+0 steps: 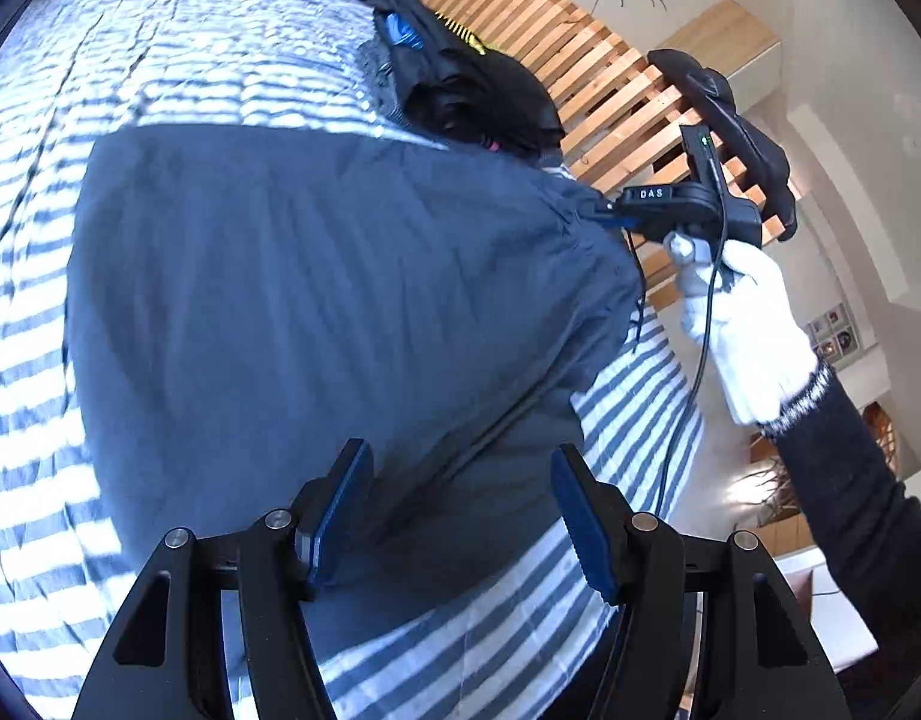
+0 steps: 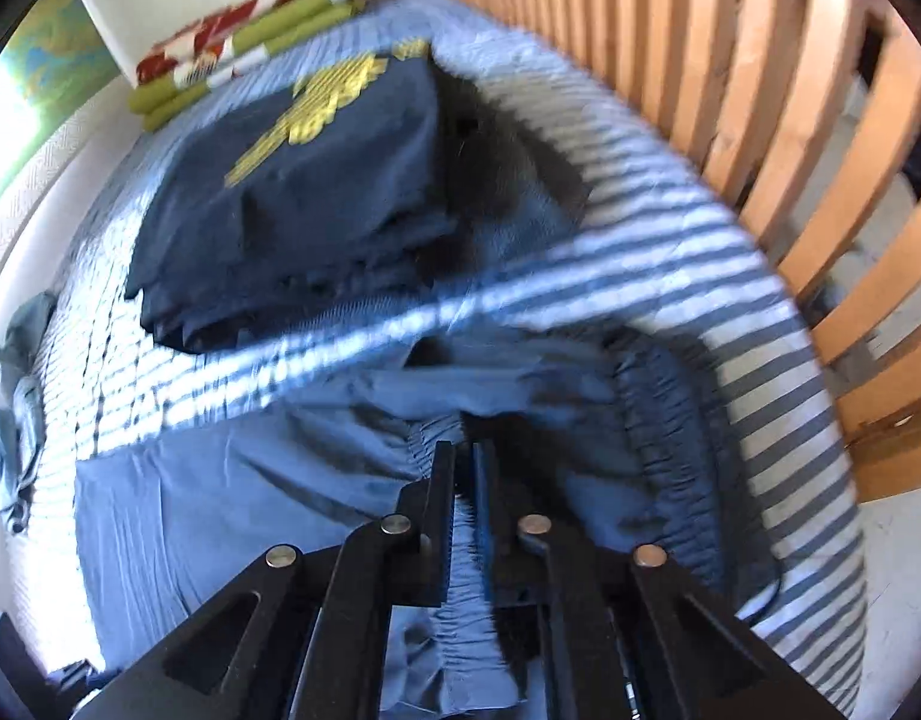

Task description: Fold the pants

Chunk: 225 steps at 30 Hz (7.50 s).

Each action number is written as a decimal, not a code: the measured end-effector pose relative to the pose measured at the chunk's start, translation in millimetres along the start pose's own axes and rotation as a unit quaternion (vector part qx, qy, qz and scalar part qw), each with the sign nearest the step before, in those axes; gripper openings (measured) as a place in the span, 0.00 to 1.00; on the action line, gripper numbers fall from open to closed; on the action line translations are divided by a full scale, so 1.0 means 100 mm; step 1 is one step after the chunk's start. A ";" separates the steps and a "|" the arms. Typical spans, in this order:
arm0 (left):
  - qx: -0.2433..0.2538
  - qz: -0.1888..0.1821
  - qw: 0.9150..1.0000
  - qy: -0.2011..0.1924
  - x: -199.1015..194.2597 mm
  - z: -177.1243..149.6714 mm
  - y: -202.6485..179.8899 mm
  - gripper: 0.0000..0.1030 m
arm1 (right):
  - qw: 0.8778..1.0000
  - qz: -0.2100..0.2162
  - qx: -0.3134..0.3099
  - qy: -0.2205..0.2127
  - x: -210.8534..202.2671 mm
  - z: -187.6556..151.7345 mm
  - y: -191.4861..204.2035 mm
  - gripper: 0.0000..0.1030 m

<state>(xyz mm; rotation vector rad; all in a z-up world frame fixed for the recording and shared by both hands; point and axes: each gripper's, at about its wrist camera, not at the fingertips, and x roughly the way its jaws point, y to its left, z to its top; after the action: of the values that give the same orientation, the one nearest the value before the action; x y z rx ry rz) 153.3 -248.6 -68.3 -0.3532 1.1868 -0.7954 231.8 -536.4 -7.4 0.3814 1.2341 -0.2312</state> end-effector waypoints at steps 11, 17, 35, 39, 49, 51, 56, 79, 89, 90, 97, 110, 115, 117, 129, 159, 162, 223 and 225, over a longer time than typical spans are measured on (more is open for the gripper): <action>0.044 0.002 0.997 0.058 0.53 -0.18 -0.19 0.63 | 0.995 -0.035 -0.094 0.007 -0.07 -0.70 0.27 0.17; 0.051 0.018 0.998 0.030 0.07 -0.30 -0.27 0.63 | 0.997 -0.027 -0.073 0.005 -0.17 -0.68 0.10 0.16; -0.138 0.103 0.984 -0.038 -0.39 -0.51 0.69 0.67 | 0.980 0.055 -0.192 0.025 0.11 -1.21 1.83 0.31; -0.121 0.117 0.985 -0.039 -0.34 -0.48 0.62 0.66 | 0.980 0.021 -0.190 0.052 0.32 -1.23 1.80 0.32; -0.152 0.094 0.982 -0.056 -0.36 -0.53 0.68 0.23 | 0.974 0.108 -0.195 0.047 -0.19 -0.74 2.71 0.36; -0.156 0.084 0.982 -0.065 -0.39 -0.56 0.70 0.18 | 0.968 0.116 -0.211 0.076 -0.06 -0.77 3.04 0.38; -0.155 0.068 0.982 -0.083 -0.45 -0.59 0.70 0.12 | 0.958 0.085 -0.245 0.126 0.30 -0.86 3.71 0.38; -0.173 0.038 0.981 -0.080 -0.39 -0.44 0.80 0.43 | 0.938 -0.038 -0.308 0.152 0.88 -0.92 3.88 0.02; -0.188 0.005 0.976 -0.109 -0.62 -0.48 0.86 0.05 | 0.961 0.026 -0.248 0.115 0.58 -0.76 3.58 0.02; -0.187 0.006 0.976 -0.113 -0.69 -0.49 0.87 0.04 | 0.962 0.030 -0.246 0.112 0.54 -0.74 3.70 0.02; -0.210 0.020 0.964 -0.160 -1.29 -0.75 1.05 0.04 | 0.959 0.070 -0.256 0.097 0.36 -1.00 4.38 0.02; -0.201 0.111 0.939 -0.257 -2.83 -1.29 1.16 0.04 | 0.921 0.206 -0.311 0.111 -0.11 -1.61 5.70 0.02; -0.149 0.097 0.954 -0.243 -2.65 -1.09 0.73 0.04 | 0.921 0.232 -0.293 0.106 -0.36 -1.30 5.23 0.02; -0.123 0.085 0.961 -0.232 -2.47 -0.90 0.50 0.04 | 0.926 0.238 -0.277 0.099 -0.48 -1.09 4.91 0.02; -0.002 0.014 0.993 -0.120 -0.57 0.02 -0.78 0.04 | 0.974 0.150 -0.161 0.047 -0.52 -0.18 2.43 0.02; 0.015 0.033 0.998 -0.055 -0.31 -0.20 -0.93 0.49 | 0.988 0.116 -0.101 -0.018 -0.53 0.00 0.95 0.21; -0.014 0.083 0.994 -0.067 -0.67 -0.45 -0.49 0.49 | 0.983 0.132 -0.124 -0.008 -0.60 -0.29 1.07 0.21; 0.008 0.050 0.998 -0.041 0.02 -0.50 0.01 0.02 | 0.871 -0.010 -0.476 0.120 0.79 -0.78 4.15 0.04; 0.008 0.045 0.998 -0.045 -0.01 -0.51 0.00 0.02 | 0.878 -0.006 -0.466 0.106 0.66 -0.75 4.11 0.03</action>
<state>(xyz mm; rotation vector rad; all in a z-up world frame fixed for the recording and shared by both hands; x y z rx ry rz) 106.3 -240.4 -85.9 -0.3170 1.1035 -0.7036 341.2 -128.2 -26.5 -0.4543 1.4145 0.4139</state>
